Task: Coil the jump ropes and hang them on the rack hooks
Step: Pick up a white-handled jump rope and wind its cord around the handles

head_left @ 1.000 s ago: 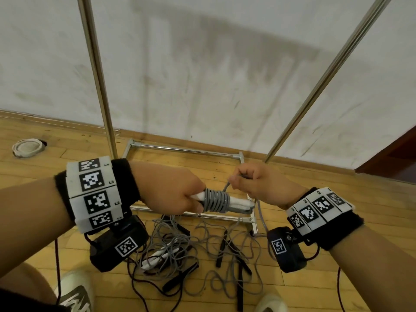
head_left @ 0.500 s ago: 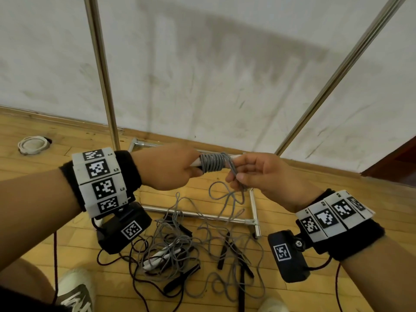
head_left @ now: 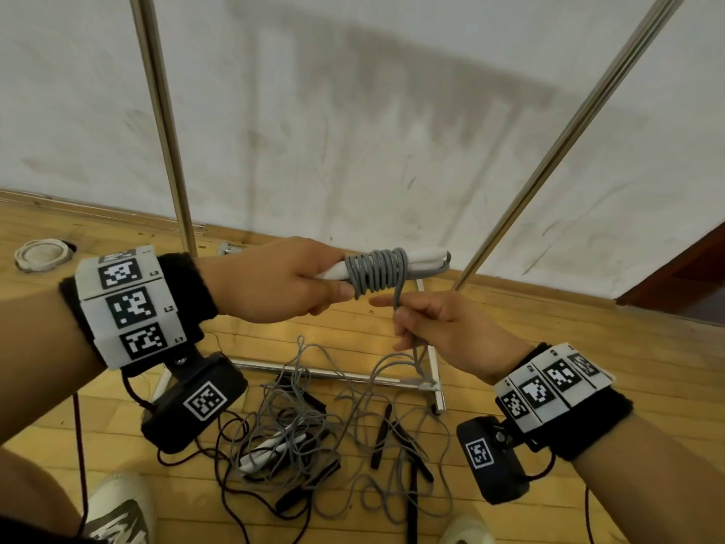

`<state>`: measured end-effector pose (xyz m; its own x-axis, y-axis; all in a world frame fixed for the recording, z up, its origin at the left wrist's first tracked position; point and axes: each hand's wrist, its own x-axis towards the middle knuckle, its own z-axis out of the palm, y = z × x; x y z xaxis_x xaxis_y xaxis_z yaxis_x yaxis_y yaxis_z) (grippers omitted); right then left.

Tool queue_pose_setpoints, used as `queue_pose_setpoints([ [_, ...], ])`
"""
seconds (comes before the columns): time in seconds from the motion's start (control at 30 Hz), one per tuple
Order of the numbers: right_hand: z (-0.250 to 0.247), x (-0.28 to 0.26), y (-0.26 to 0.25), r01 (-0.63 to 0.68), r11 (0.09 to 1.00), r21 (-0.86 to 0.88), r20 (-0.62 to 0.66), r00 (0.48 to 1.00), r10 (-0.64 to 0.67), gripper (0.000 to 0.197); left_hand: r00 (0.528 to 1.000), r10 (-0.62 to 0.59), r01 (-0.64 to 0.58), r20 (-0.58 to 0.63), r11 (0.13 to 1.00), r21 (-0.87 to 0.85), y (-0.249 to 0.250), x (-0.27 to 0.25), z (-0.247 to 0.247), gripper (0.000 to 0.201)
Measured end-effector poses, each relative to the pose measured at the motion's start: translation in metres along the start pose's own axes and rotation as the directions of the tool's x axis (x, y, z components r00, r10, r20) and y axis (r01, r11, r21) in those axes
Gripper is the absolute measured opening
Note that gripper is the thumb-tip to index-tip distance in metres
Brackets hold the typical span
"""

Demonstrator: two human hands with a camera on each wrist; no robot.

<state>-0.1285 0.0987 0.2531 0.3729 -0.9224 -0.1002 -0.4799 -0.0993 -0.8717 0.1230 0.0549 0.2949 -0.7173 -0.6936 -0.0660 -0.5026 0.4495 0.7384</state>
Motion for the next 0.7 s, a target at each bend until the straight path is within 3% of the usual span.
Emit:
queue_pose_setpoints([
  [0.07,-0.003,-0.001,0.007,0.022,0.999,-0.048,0.004,1.000,-0.022,0.021,0.999,0.017,-0.016,0.041,1.000,-0.020,0.002,-0.002,0.001,0.016],
  [0.13,-0.003,-0.002,0.012,0.039,0.995,-0.087,-0.006,0.999,-0.040,0.018,0.995,0.045,-0.043,0.092,0.999,-0.023,0.003,-0.004,0.001,0.022],
  [0.27,-0.002,-0.004,0.018,-0.058,0.972,-0.227,-0.058,0.997,0.046,0.022,0.971,0.067,-0.066,0.229,0.998,-0.015,0.008,-0.010,0.001,0.025],
  [0.33,-0.008,-0.006,0.020,-0.079,0.891,-0.447,-0.025,0.997,0.075,0.034,0.958,0.051,-0.047,0.281,0.999,-0.021,0.010,-0.011,0.001,0.024],
  [0.43,-0.016,-0.006,0.017,0.020,0.802,-0.597,0.064,0.998,0.022,0.021,0.937,0.015,-0.032,0.350,0.999,0.043,0.008,-0.011,0.004,0.025],
  [0.5,-0.016,-0.002,0.014,0.032,0.847,-0.530,0.058,0.998,-0.002,0.035,0.925,-0.006,-0.032,0.381,0.995,0.093,0.004,-0.010,0.009,0.021],
  [0.6,-0.016,0.003,0.007,-0.065,0.920,-0.385,-0.021,0.998,0.061,0.058,0.919,-0.066,-0.020,0.389,0.977,0.212,0.000,-0.006,0.016,0.020],
  [0.7,-0.017,0.006,0.001,-0.151,0.964,-0.219,-0.075,0.988,0.138,0.045,0.913,-0.128,-0.001,0.387,0.948,0.317,-0.006,-0.001,0.021,0.022],
])
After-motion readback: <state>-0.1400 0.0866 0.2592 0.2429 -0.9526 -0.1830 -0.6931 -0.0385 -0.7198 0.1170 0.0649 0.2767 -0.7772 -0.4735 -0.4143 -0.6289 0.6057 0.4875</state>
